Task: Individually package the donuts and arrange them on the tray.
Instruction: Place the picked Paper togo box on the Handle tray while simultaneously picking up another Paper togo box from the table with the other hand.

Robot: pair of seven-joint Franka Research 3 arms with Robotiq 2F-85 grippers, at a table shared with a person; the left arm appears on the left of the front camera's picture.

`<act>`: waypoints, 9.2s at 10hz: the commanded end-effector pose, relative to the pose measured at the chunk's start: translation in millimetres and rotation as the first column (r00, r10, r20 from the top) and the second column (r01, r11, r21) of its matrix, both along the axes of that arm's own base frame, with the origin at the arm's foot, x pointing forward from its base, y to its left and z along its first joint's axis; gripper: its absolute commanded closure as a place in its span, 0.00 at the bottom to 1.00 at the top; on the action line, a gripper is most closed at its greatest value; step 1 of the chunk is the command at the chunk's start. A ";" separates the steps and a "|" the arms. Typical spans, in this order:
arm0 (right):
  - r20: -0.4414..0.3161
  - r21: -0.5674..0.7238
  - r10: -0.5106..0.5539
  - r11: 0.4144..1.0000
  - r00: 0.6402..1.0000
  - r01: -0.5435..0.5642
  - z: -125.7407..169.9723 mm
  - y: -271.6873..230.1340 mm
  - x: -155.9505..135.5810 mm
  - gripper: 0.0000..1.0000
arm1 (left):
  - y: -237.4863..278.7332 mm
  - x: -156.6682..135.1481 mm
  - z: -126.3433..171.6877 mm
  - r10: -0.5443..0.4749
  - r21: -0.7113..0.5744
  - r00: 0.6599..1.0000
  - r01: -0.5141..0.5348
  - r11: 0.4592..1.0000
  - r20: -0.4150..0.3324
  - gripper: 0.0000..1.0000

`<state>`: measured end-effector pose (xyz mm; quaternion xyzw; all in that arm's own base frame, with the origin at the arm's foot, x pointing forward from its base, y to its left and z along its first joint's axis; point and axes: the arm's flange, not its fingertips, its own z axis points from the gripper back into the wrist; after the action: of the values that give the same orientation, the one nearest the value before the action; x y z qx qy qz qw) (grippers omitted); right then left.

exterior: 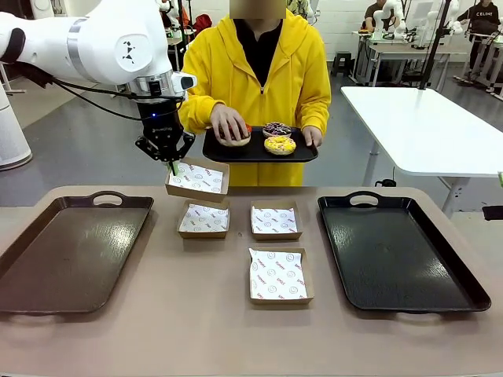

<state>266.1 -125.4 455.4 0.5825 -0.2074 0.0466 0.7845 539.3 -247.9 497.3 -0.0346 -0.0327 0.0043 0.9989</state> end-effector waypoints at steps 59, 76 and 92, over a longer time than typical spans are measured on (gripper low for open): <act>-0.106 -0.906 -0.247 0.423 0.963 0.008 -116.7 365.5 103.5 0.00 | 225.1 -169.3 -72.1 -0.019 0.069 0.999 0.017 0.997 0.026 0.99; -0.199 -0.927 -0.313 0.368 0.929 -0.074 -145.5 387.1 109.1 0.00 | 235.2 -139.8 -135.6 -0.007 0.097 1.000 0.009 0.995 -0.017 0.99; -0.218 -0.926 -0.309 0.365 0.926 -0.097 -149.8 383.5 112.3 1.00 | 235.5 -138.1 -137.7 -0.017 0.072 0.999 0.020 0.997 -0.047 0.00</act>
<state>374.0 251.8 308.7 0.0406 -0.0399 0.0028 0.9984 397.6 -16.4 358.6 0.0040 -0.0130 -0.0001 0.9999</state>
